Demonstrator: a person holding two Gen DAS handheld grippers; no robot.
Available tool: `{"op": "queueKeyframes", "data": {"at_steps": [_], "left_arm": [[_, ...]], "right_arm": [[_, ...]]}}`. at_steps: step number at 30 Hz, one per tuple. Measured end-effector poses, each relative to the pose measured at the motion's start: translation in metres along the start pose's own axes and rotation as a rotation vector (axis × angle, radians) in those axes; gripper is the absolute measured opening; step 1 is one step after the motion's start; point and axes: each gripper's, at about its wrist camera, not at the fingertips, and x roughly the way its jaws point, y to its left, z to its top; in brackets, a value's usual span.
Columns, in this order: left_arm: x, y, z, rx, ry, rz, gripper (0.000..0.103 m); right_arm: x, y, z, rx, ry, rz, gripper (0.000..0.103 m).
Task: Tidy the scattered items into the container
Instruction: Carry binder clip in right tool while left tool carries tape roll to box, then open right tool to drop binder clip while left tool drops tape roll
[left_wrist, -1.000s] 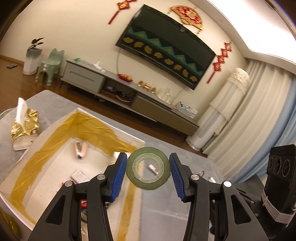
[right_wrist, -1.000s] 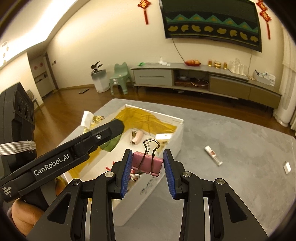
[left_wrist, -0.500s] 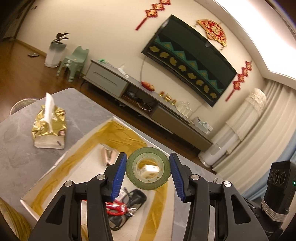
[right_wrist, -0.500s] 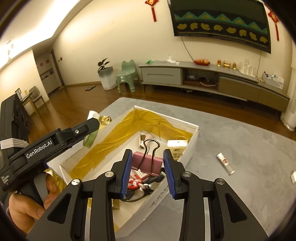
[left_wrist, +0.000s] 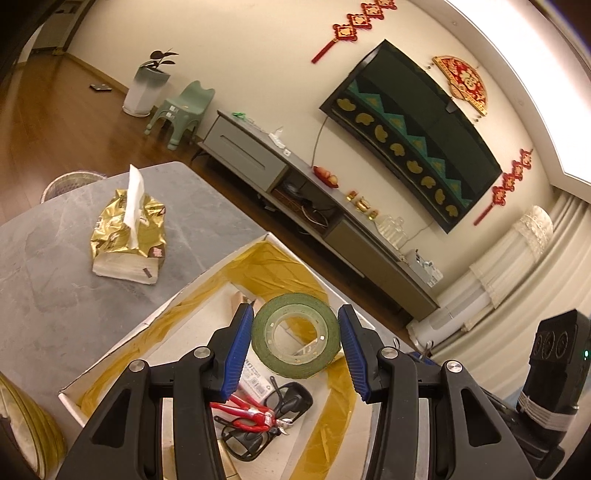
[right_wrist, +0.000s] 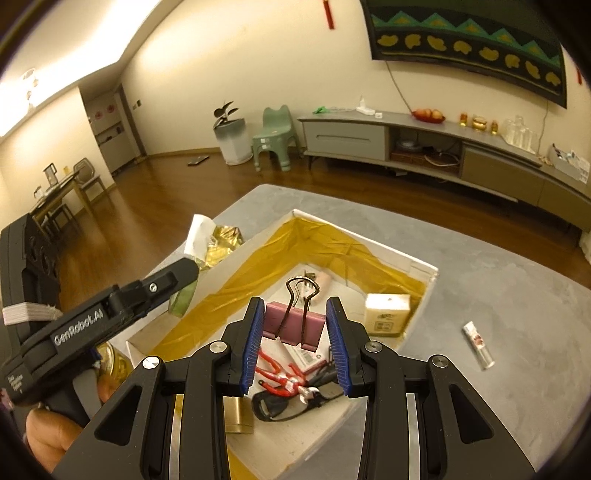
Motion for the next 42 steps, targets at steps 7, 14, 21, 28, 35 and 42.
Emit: {"op": "queueKeyframes", "data": {"at_steps": [7,14,21,28,35,42], "left_arm": [[-0.001,0.006,0.0,-0.006,-0.03,0.092,0.049],[0.0,0.011,-0.002,-0.007,-0.029,0.112,0.049],[0.005,0.017,-0.003,-0.032,-0.02,0.161,0.049],[0.008,0.017,-0.004,-0.044,-0.01,0.199,0.049],[0.02,0.025,-0.008,-0.064,0.03,0.246,0.049],[0.033,0.025,-0.014,-0.038,0.068,0.287,0.049]], "right_arm": [[0.041,0.003,0.012,0.016,0.083,0.078,0.036],[0.086,0.004,0.019,0.062,0.158,0.124,0.036],[0.126,-0.004,0.027,0.153,0.224,0.171,0.036],[0.158,-0.005,0.03,0.155,0.274,0.172,0.036],[0.177,-0.003,0.037,0.087,0.318,0.136,0.037],[0.203,-0.003,0.035,0.055,0.381,0.113,0.037]]}}
